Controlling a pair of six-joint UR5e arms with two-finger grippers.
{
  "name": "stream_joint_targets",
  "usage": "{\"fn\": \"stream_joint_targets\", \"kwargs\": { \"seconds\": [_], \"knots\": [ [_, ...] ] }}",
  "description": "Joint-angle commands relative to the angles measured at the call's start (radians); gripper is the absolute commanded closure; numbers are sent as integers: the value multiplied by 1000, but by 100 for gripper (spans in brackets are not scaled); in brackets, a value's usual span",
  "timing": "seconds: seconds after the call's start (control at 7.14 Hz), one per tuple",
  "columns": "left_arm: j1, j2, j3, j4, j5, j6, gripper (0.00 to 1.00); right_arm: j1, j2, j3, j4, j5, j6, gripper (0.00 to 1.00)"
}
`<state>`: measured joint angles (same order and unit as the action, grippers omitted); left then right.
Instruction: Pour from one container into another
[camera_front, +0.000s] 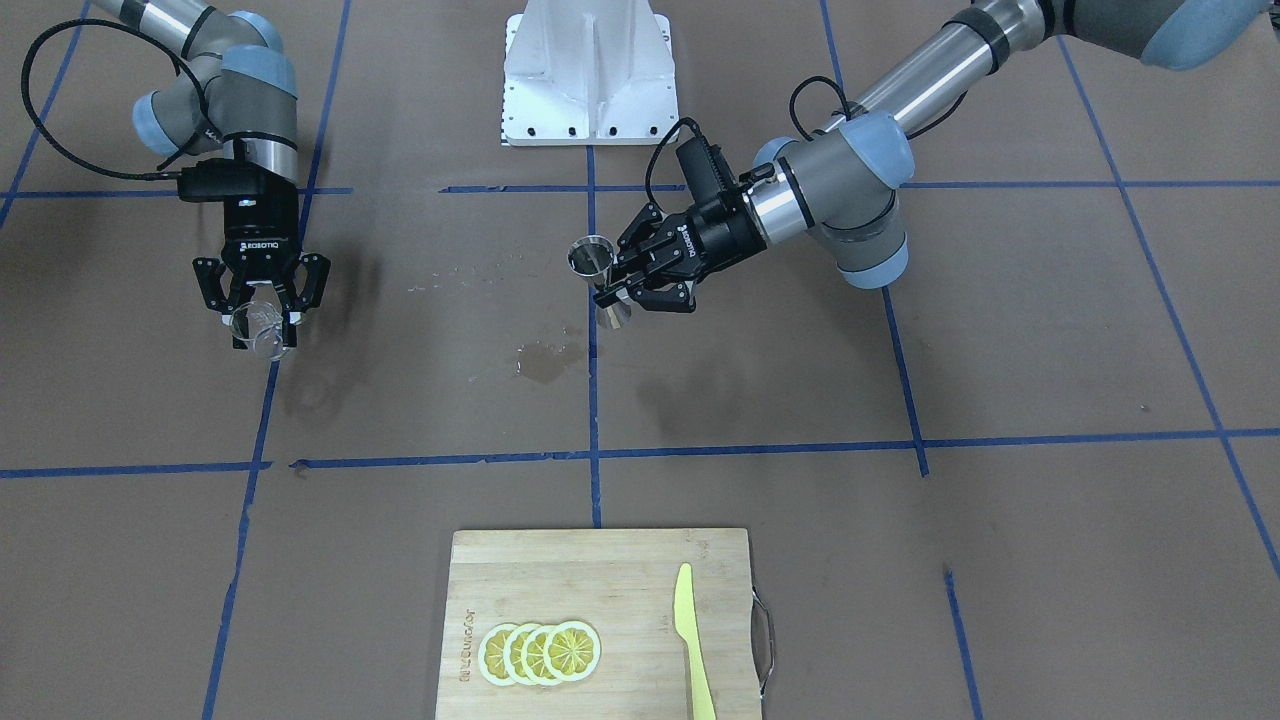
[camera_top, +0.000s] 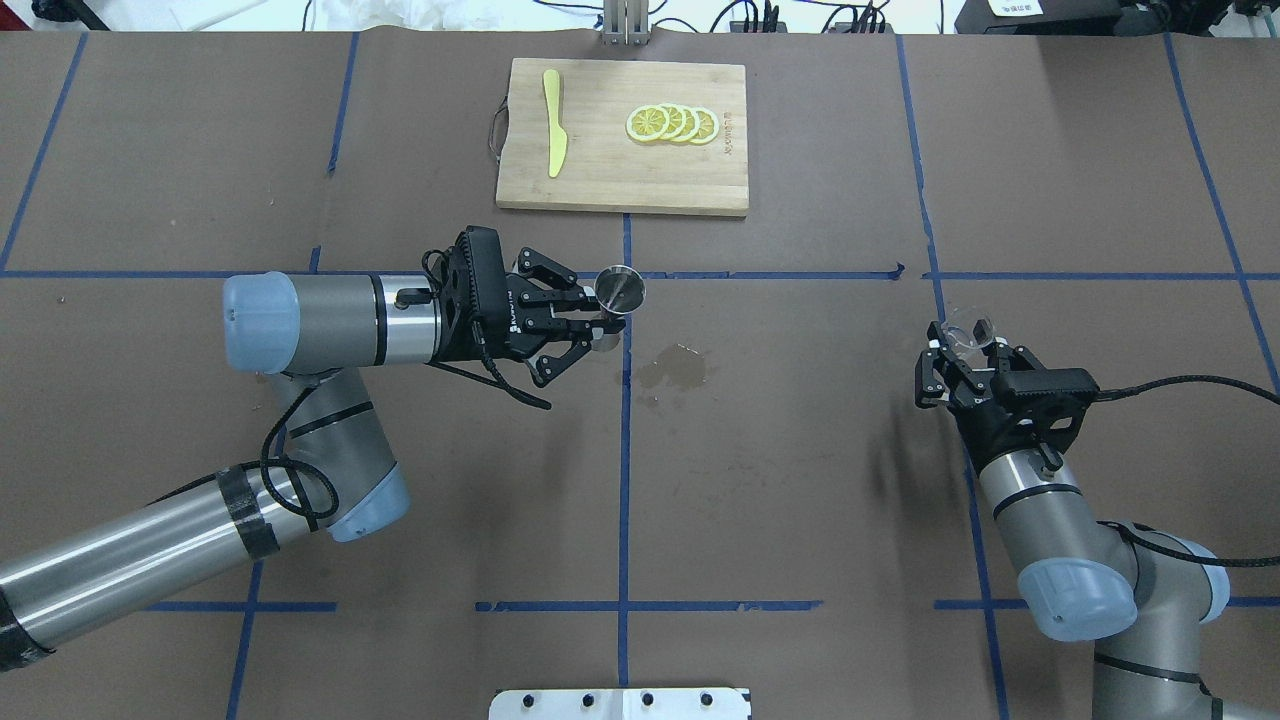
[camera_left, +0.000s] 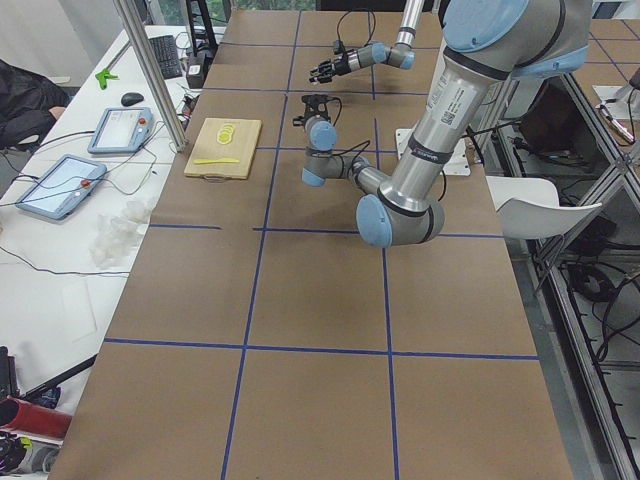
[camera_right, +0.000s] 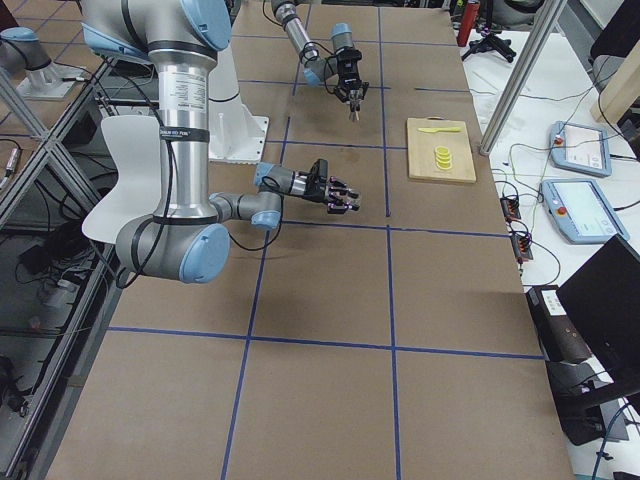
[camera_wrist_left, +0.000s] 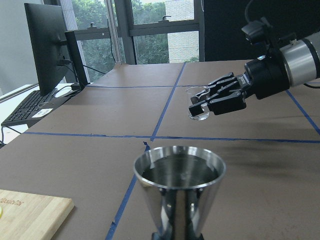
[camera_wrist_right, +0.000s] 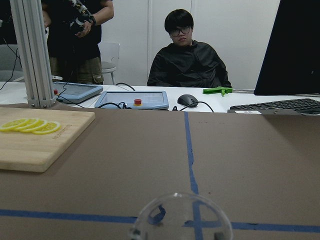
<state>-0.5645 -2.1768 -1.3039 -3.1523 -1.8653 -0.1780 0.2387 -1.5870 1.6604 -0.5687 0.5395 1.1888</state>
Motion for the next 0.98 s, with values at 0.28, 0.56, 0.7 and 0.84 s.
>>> {"fn": "stream_joint_targets", "kwargs": {
  "seconds": [0.28,0.56,0.7,0.84],
  "knots": [
    [0,2,0,0,0,0,100,-30,-1,-60,7,-39,41,100],
    [0,2,0,0,0,0,100,-32,-1,-73,7,-39,54,100],
    [0,2,0,0,0,0,100,-32,-2,-74,6,-38,54,100],
    [0,2,0,0,0,0,100,-32,-5,-77,6,-38,73,100]
  ]
}}
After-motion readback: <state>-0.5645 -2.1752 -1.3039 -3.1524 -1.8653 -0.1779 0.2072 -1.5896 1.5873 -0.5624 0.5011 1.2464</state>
